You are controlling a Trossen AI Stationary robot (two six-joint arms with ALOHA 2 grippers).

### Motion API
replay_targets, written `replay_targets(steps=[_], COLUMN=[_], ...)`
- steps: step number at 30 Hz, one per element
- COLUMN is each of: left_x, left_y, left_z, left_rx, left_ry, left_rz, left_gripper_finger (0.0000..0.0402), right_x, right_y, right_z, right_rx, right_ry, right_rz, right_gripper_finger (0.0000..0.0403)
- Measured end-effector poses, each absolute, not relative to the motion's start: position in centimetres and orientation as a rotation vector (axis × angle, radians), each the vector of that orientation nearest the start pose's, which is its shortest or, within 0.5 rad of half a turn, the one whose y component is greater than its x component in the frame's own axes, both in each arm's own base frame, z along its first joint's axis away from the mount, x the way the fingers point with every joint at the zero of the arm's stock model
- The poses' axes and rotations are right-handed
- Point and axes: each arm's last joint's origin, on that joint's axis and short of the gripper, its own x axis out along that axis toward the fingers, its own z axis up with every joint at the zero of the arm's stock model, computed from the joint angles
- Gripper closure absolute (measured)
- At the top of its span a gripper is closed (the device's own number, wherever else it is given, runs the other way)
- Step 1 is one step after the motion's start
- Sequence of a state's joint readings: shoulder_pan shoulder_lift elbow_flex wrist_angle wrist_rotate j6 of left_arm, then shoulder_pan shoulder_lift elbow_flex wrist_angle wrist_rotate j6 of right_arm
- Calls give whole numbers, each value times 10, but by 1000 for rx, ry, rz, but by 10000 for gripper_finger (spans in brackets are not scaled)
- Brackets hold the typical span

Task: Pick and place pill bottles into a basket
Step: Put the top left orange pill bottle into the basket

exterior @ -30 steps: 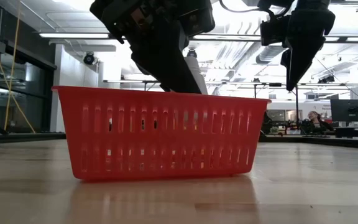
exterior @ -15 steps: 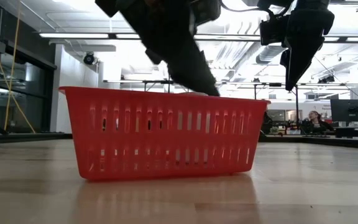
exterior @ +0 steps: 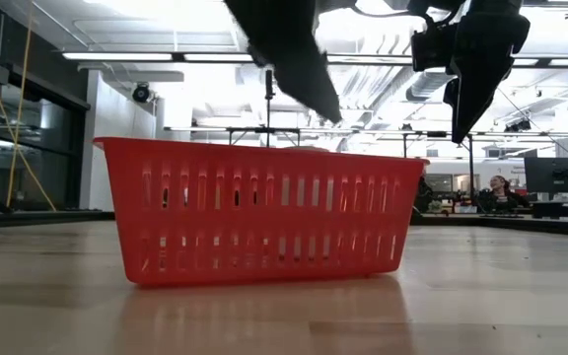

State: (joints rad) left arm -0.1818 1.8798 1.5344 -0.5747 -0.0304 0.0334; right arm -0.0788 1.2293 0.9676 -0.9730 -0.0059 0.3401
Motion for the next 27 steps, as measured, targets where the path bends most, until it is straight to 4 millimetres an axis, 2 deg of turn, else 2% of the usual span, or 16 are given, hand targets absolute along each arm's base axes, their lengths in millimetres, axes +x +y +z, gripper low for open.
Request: replay_targets(steps=[3,11,18,23,27], left_x=[397,368,343,324,317], left_y=[-63,-31,-16,-8,-1], left_z=[271,294,309,315,316], left_rx=[74,32,7,10,27], left_ry=[889,992,1076,1174,1222], left_rz=[-160,-99,-78,-53,-30], left_gripper_finger=[105,124,126,126,126], right_x=[215,215,215,215,215], right_y=[-17,-17,-17,-17,-17], right_z=[256,256,256,256,256], right_rx=[348,339,325,324,323], right_ry=[1213,1214,1214,1214,1213], right_rz=[-273,-265,-255,-255,-256], right_gripper_finger=[98,98,98,98,98])
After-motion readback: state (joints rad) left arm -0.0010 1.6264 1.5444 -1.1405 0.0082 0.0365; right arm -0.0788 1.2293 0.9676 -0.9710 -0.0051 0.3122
